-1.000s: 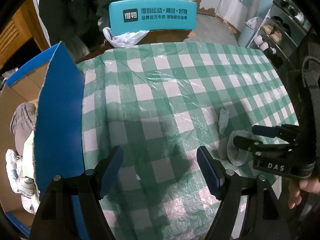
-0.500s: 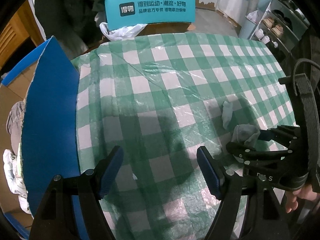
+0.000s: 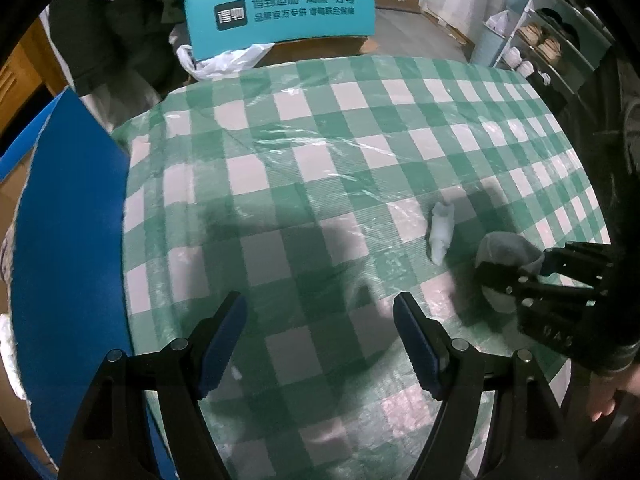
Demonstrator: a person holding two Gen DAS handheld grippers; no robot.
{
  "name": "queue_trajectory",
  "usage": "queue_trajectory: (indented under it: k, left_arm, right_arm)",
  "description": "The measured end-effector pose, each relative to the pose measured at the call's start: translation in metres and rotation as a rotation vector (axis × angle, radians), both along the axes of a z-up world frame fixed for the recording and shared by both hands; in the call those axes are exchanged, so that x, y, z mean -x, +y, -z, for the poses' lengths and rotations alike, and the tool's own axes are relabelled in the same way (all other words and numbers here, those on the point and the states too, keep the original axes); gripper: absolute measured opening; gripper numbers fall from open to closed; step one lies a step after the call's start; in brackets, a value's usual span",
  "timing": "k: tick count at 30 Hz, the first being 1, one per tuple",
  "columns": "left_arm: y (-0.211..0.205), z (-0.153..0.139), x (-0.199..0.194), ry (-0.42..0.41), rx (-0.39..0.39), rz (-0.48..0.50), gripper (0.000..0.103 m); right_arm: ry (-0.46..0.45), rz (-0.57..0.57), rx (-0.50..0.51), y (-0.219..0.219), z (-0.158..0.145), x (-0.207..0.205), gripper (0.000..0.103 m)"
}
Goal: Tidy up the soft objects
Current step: 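Grasp the small white item with the left tool while the right tool holds the grey sock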
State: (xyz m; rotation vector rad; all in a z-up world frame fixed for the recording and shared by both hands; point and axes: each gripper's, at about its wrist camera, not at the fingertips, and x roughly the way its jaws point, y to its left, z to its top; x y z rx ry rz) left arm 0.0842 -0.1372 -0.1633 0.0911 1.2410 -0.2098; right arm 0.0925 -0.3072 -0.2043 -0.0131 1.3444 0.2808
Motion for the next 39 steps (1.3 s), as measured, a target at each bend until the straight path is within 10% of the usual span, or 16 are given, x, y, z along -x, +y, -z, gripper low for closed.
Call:
queue_trajectory:
  k: [34,39]
  left_arm:
    - [-0.091,0.034,-0.041,0.051,0.064,0.083,0.077]
    - [-0.093,0.038,-0.041,0.061,0.055,0.082,0.065]
  right_arm:
    - [-0.085,0.188,-0.023,-0.076,-0.018,-0.025,0.029]
    - [-0.084,0.185,-0.028,-0.075,-0.018,-0.026,0.029]
